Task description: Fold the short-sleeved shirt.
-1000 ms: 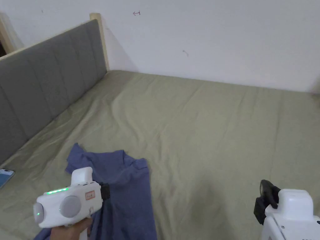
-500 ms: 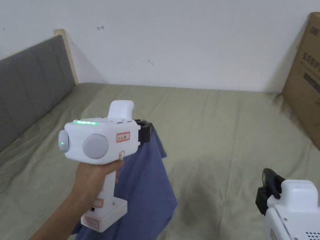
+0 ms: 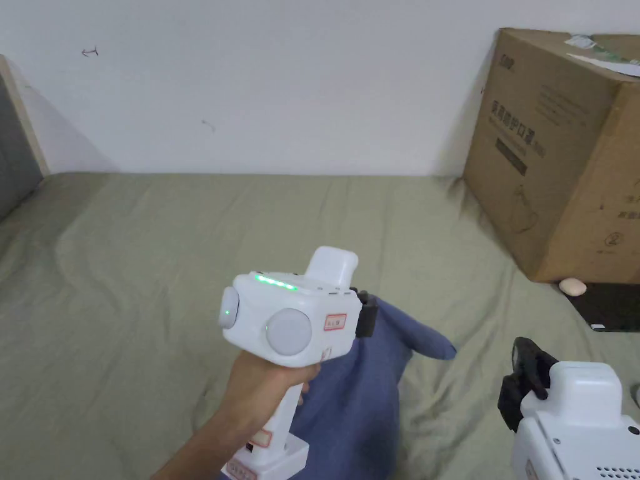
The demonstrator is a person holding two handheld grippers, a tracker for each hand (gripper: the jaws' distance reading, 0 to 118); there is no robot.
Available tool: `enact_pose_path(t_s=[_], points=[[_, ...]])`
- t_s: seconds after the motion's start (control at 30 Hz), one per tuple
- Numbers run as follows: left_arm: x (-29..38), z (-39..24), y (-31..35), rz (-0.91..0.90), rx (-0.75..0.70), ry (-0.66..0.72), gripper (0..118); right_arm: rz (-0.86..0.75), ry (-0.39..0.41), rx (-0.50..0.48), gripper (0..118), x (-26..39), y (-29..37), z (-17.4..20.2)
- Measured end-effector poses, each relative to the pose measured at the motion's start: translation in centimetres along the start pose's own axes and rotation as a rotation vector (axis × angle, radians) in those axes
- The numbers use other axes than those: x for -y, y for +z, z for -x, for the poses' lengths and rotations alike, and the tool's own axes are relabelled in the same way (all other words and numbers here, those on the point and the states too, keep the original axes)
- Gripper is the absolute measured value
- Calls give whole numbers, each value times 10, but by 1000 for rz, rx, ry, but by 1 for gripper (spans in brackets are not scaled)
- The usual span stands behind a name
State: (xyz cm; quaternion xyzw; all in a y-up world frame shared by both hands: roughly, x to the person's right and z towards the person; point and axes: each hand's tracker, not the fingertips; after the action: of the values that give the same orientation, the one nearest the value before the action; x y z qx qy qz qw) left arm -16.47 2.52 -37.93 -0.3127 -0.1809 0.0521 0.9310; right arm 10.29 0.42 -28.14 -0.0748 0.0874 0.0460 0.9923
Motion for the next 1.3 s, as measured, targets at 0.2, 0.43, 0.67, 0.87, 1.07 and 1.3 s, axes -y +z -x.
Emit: enact_pose_path(t_s=[0.2,0.43,0.67,0.87,1.07,1.3], points=[[85,26,-56,258,-62,49,3,43,-9,5,0,14,-7,-1],[161,56,-86,438,-209,101,4,86,-15,-22,0,24,-13,9],[151,53,-58,292,-226,170,95,86,-12,-38,0,19,-14,14],[101,52,22,8,-190,197,95,47,-23,-40,0,3,-9,17],[73,59,103,-227,-290,140,99,-8,-31,-51,0,-16,-1,24],[82,72,168,-488,-461,123,98,-63,-36,-72,0,-35,3,37]])
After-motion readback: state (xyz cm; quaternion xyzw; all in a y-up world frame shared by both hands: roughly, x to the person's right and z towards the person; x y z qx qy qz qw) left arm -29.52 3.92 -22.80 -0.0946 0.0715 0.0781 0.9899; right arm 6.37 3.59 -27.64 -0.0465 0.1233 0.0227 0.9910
